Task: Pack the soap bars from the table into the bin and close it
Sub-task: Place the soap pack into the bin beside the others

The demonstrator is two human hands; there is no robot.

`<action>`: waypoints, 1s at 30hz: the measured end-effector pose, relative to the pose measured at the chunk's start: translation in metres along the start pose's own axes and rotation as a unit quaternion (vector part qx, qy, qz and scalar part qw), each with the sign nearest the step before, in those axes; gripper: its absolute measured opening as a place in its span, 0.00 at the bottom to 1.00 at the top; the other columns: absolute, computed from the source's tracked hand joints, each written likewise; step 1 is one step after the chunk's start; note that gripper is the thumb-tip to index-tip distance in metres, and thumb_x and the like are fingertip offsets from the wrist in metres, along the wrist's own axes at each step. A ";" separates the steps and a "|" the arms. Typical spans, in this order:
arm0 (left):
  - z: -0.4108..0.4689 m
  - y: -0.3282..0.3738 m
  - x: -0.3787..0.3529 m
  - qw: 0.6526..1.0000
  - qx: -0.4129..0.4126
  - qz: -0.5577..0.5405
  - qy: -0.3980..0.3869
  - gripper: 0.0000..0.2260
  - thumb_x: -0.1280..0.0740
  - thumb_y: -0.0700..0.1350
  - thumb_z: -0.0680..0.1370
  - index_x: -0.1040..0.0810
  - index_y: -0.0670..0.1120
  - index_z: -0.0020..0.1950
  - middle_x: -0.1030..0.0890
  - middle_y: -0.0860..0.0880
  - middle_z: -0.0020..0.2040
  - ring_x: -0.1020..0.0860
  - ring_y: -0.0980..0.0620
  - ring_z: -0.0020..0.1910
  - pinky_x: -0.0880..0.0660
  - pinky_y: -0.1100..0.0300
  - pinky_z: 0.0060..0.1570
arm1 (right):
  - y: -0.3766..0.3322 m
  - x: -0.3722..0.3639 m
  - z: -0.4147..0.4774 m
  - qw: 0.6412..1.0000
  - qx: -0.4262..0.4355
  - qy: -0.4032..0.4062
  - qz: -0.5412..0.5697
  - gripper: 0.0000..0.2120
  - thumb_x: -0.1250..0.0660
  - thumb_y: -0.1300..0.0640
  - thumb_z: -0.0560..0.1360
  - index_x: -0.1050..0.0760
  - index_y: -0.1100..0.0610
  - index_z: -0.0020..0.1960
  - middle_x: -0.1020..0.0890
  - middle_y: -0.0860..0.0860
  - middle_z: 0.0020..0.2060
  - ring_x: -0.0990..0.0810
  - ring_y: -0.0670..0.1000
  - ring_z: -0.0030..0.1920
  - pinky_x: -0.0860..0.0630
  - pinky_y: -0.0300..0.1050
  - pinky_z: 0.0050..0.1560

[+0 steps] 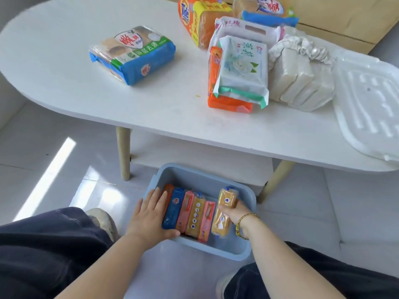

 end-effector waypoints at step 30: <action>0.015 -0.009 -0.027 0.995 -0.009 0.086 -0.046 0.53 0.75 0.78 0.41 0.76 0.56 0.62 0.64 0.50 0.76 0.81 0.48 0.59 0.72 0.51 0.64 | 0.044 -0.038 0.068 0.984 -0.121 -0.037 -0.127 0.16 0.56 0.58 0.82 0.32 0.61 0.60 0.33 0.51 0.31 0.32 0.48 0.33 0.36 0.40 0.33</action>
Point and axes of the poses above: each hand's wrist, its own z-axis towards the middle knuckle, its own x-axis out of the back of the hand, y = z × x, the point moved 2 cm from there along z, towards the middle knuckle
